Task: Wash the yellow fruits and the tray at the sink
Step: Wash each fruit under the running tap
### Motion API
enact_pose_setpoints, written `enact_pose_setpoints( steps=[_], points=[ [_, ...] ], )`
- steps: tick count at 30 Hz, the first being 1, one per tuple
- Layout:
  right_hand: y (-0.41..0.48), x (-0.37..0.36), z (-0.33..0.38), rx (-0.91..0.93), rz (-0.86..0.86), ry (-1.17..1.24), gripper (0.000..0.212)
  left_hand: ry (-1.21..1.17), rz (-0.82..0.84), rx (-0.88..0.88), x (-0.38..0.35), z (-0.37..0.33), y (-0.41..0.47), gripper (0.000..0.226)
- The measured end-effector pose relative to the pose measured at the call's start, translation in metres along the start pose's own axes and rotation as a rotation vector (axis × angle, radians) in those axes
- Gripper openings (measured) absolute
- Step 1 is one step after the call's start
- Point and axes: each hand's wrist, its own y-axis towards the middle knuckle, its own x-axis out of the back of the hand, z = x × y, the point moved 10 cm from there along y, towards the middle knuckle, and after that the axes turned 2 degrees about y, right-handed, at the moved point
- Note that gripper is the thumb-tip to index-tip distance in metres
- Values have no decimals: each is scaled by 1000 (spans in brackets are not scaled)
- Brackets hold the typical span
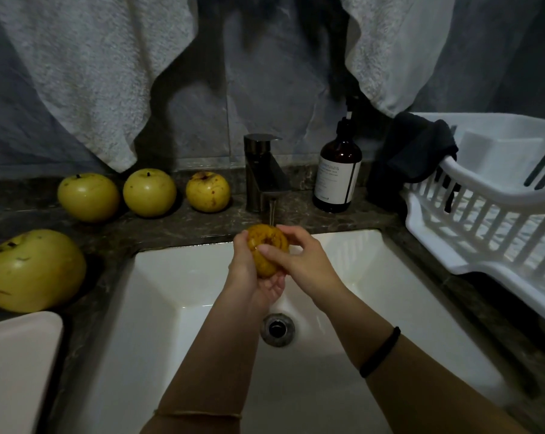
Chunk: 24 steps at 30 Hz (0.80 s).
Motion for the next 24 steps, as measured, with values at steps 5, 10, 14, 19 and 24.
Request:
enact_pose_setpoints(
  steps=[5, 10, 14, 19, 24],
  points=[
    [2, 2, -4, -51, 8, 172, 39, 34, 7, 0, 0, -1, 0, 63],
    [1, 4, -4, -85, 9, 250, 37, -9, 30, 7, -3, -1, 2, 64],
    [1, 8, -1, -62, -43, 147, 34, -28, 45, 12, -6, 0, 0, 65],
    [-3, 2, 14, 77, -8, -8, 39, -61, 43, 2, -5, 0, 3, 65],
    [-3, 1, 17, 109, 19, -74, 36, 21, 59, -59, -9, -5, 1, 54]
  ],
)
